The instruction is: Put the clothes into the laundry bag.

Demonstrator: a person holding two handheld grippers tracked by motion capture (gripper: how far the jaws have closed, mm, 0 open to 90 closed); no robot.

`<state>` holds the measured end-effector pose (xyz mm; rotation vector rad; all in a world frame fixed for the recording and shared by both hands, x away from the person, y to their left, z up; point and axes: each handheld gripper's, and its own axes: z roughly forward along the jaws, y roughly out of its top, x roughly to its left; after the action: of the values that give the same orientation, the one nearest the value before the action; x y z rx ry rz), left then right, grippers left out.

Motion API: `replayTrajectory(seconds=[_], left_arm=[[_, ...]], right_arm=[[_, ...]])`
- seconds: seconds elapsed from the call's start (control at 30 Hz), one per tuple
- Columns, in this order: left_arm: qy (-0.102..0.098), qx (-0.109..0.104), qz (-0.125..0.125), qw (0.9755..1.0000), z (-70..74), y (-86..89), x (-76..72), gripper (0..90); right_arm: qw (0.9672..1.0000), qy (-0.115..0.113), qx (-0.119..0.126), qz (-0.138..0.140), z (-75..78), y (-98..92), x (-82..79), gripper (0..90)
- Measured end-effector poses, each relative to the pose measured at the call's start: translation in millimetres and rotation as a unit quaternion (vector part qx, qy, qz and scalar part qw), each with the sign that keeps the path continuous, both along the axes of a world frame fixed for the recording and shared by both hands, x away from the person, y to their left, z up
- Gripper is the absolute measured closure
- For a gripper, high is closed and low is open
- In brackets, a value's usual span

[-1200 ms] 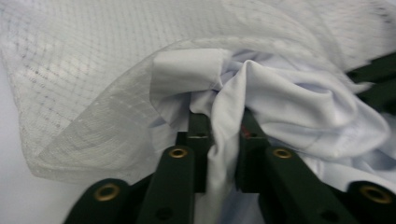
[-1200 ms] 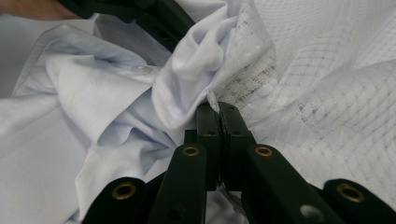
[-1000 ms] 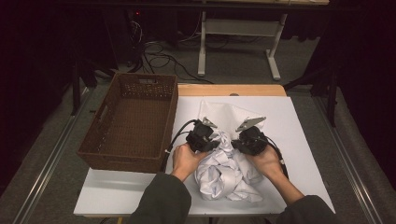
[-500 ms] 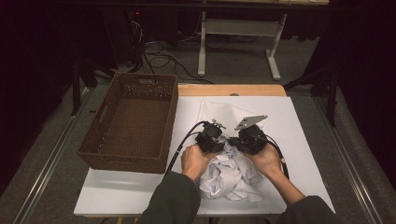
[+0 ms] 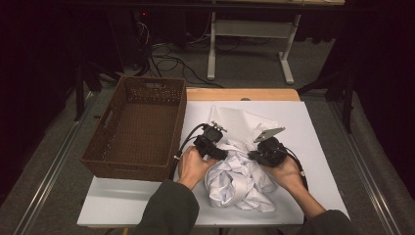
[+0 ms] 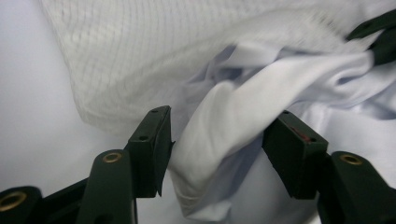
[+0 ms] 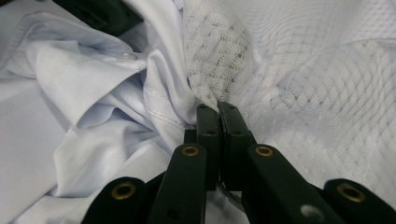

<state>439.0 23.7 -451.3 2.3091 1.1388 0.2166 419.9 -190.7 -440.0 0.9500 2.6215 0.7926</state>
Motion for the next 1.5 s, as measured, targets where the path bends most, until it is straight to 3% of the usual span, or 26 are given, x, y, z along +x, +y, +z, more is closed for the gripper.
replayTrajectory(seconds=[0.1, 0.17, 0.2, 0.3, 0.43, 0.5, 0.7, 0.73, 0.87, 0.97, 1.23, 1.33, 1.5], left_arm=[[0.028, -0.006, 0.008, 0.9996, -22.4, -2.2, 5.0, 43.2], [0.051, -0.041, 0.016, 0.9977, -33.9, -0.1, 8.2, 45.7], [0.064, -0.067, 0.02, 0.9955, -37.4, 2.1, 9.7, 47.9], [0.072, -0.081, 0.001, 0.9941, -36.9, 0.9, 8.3, 59.7], [0.047, -0.076, -0.023, 0.9957, -33.3, -6.4, 0.0, 79.8], [0.031, -0.073, -0.026, 0.9965, -29.9, -7.1, -4.1, 84.1], [0.01, -0.087, -0.025, 0.9959, -16.5, 0.9, -8.9, 86.6], [0.012, -0.086, -0.022, 0.996, -15.3, 3.1, -8.8, 86.7], [0.005, -0.082, -0.016, 0.9965, -8.6, 9.7, -11.9, 86.9], [-0.008, -0.079, -0.014, 0.9967, 1.2, 17.6, -16.9, 86.9], [-0.04, -0.072, 0.005, 0.9966, 15.1, 42.1, -25.6, 86.7], [-0.056, -0.074, 0.016, 0.9956, 16.7, 46.2, -28.1, 86.7], [-0.054, -0.069, 0.036, 0.9955, 17.5, 48.2, -27.5, 85.3]], right_arm=[[1.0, 0.002, 0.0, -0.005, -0.5, 0.1, -0.2, 89.1], [1.0, 0.004, -0.008, -0.001, -1.6, 1.8, -0.3, 88.8], [0.9999, 0.006, -0.01, 0.0, -2.5, 2.5, 0.0, 88.6], [0.9998, 0.017, -0.011, 0.0, -6.0, 1.1, 1.5, 88.4], [0.9995, 0.025, -0.017, -0.002, -12.4, 0.6, 2.5, 88.1], [0.9994, 0.027, -0.022, -0.005, -15.0, 1.5, 2.0, 88.1], [0.999, 0.044, 0.008, 0.001, -12.8, -0.2, 1.4, 88.6], [0.9989, 0.045, 0.006, 0.013, -12.5, 2.3, 0.4, 88.7], [0.9986, 0.041, 0.002, 0.034, -13.9, 17.7, -4.2, 88.9], [0.998, 0.037, 0.012, 0.05, -12.3, 31.1, -4.8, 89.0], [0.997, 0.027, 0.024, 0.069, -2.3, 60.5, -5.1, 88.9], [0.9963, 0.04, 0.043, 0.063, 0.7, 65.6, -3.1, 89.0], [0.9969, 0.024, 0.007, 0.075, 6.1, 80.7, -3.4, 89.0]])
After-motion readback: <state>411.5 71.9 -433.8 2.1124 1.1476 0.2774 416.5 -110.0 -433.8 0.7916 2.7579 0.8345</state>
